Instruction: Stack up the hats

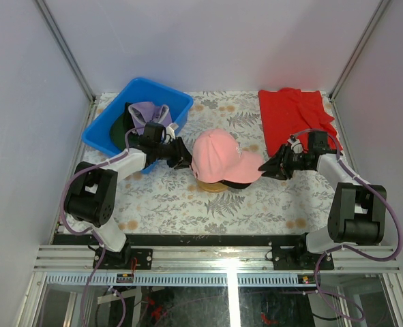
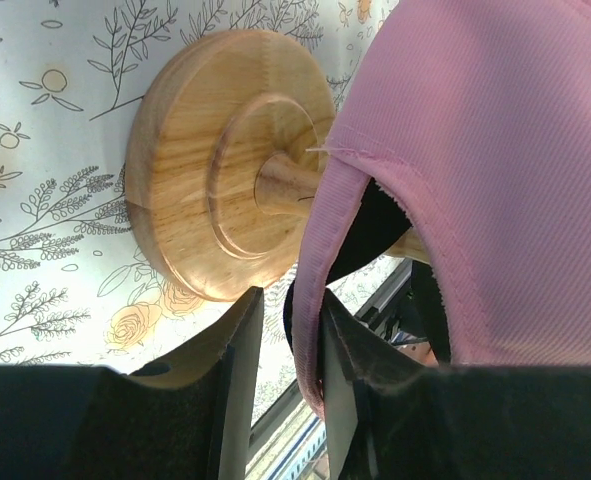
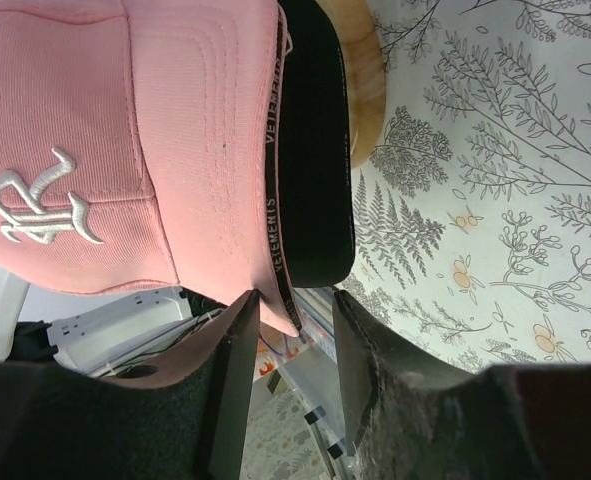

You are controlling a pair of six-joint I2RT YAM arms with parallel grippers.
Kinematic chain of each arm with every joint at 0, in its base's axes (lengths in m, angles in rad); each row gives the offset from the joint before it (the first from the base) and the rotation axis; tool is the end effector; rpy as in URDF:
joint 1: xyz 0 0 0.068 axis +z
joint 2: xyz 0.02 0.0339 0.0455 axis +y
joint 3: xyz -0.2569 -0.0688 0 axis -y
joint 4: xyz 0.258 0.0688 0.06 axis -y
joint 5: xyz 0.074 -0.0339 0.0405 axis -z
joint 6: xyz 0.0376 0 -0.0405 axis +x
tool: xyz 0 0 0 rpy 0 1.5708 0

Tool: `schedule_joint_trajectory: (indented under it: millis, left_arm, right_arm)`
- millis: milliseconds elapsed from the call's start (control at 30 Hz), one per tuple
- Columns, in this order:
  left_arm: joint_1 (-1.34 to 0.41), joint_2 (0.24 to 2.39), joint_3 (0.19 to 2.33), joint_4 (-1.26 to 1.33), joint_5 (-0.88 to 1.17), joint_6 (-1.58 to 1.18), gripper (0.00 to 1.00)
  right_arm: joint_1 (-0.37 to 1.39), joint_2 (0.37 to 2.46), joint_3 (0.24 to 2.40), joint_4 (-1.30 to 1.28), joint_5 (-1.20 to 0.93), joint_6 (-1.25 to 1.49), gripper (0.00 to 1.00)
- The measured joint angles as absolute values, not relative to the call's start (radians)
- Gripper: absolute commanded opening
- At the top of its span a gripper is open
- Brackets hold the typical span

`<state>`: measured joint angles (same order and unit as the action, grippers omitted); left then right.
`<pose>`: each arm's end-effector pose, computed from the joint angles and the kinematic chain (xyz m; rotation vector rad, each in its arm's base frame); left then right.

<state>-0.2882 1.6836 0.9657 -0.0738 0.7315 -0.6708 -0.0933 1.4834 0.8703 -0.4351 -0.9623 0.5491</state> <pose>0.3326 -0.1248 0.1717 -0.0882 2.4941 -1.3046 0.2924 0.0036 0.1873 0.4580 2.4818 1.4222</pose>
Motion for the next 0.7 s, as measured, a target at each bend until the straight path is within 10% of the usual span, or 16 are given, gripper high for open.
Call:
schedule_joint_trajectory:
  millis: [700]
  left_arm:
    - [-0.279,1.574,1.046,-0.19,0.682,-0.651,0.46]
  right_arm:
    - [-0.092,1.396,0.883,-0.507,-0.897,0.519,0.4]
